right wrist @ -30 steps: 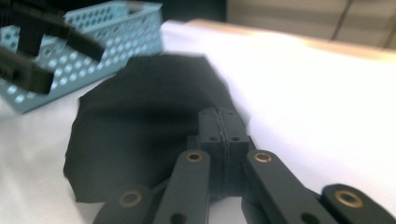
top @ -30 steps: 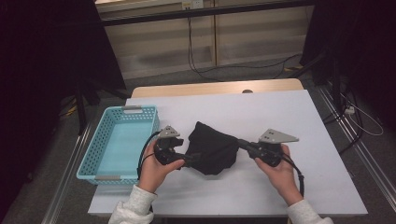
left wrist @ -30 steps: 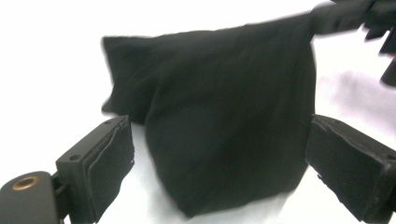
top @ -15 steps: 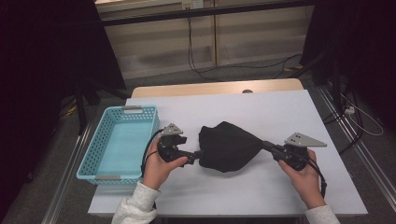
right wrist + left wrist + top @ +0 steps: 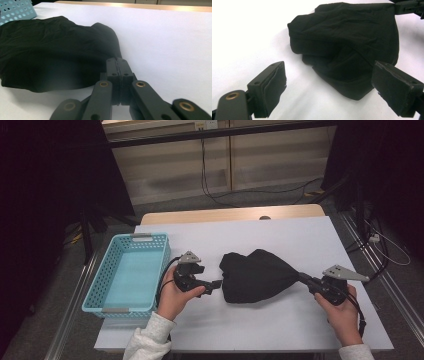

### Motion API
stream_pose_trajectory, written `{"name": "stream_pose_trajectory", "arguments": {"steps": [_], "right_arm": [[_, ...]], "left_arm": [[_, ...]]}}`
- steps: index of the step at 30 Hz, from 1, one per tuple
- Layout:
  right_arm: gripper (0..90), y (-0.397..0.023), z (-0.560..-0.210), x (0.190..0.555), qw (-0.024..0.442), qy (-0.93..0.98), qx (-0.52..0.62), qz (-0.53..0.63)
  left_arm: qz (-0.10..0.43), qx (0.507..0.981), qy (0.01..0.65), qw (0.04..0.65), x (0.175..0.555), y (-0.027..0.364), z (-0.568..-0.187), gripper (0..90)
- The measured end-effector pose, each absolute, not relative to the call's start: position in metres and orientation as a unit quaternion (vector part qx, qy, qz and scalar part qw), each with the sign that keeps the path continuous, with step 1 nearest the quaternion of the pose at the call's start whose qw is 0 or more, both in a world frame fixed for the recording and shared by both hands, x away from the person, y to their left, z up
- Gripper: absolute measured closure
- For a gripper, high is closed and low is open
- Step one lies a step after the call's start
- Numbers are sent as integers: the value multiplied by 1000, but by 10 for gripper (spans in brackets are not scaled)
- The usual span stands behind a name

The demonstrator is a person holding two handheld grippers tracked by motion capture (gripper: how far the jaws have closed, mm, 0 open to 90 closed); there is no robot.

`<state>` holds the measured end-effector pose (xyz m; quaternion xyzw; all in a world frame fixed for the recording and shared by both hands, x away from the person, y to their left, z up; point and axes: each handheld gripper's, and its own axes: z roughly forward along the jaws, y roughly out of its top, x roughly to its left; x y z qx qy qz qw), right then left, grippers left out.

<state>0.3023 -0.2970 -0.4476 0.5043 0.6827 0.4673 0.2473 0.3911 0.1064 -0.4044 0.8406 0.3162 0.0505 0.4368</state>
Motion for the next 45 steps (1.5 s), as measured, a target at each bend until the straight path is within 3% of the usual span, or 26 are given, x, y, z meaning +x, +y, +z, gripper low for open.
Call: {"name": "stream_pose_trajectory", "arguments": {"steps": [13, 22, 25, 32, 41, 45], "right_arm": [[895, -283, -448, 292, 231, 704, 478, 472], [895, -235, -452, 290, 195, 753, 417, 470], [894, -219, -455, 289, 180, 767, 397, 472], [893, -190, -460, 286, 160, 796, 355, 464], [884, -172, -461, 282, 131, 812, 324, 467], [756, -179, -459, 284, 148, 801, 346, 466]], "left_arm": [[40, 845, 302, 440, 390, 91, -408, 145], [24, 843, 300, 447, 388, 86, -410, 176], [18, 840, 297, 453, 387, 83, -411, 251], [11, 846, 297, 443, 385, 79, -414, 307], [12, 854, 294, 430, 384, 76, -420, 501], [-4, 856, 302, 419, 383, 72, -431, 602]]}}
